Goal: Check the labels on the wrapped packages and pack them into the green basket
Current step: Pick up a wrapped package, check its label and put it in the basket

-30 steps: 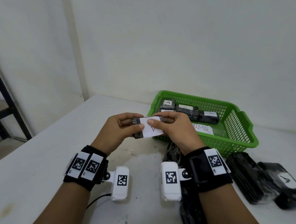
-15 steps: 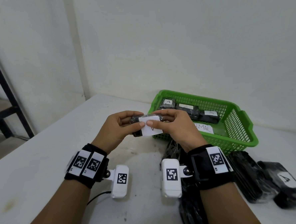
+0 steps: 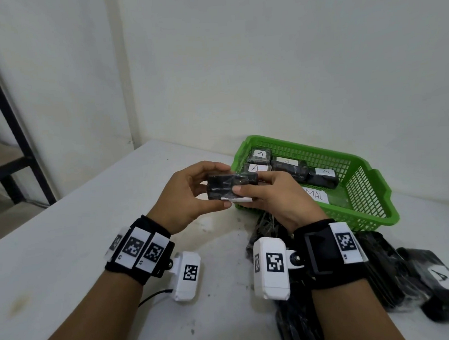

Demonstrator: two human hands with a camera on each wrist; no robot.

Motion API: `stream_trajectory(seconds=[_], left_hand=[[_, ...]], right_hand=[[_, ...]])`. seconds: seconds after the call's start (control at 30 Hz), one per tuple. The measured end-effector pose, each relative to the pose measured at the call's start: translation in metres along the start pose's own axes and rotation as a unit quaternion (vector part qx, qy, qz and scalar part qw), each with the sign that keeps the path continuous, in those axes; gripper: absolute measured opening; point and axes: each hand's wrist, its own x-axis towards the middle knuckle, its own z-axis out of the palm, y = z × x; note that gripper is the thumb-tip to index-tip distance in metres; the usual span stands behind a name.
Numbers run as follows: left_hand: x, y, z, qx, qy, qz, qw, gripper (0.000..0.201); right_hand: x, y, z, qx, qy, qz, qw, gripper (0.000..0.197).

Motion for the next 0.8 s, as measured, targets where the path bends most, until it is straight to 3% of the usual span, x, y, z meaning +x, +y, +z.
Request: stream_trajectory(seconds=[0.2,0.5,0.63,0.8], left_hand=[[-0.001,0.001,0.003,0.015,-0.007,0.007,1.000,0.051],[-0.001,0.005,-0.002,0.024,0.014,0.033,0.999,0.051],[-0.001,0.003,-0.003,0.027,0.011,0.022,0.999,0.048],[-0.001,0.005,0.001,0.021,0.001,0.022,1.000,0.052]], right_hand=[[0.001,0.002,0.005,-0.045,0.020,-0.021,0.999,0.036],[-0.004,-0.006,0.000,-0.015,-0.014,-0.013,1.000,0.025],[-0.005,-0.008,-0.006,-0.021,0.007,-0.016,1.000,0.023],[-0.007,-0.008,0.000,-0.030,0.019,-0.033,0.999,0.031]])
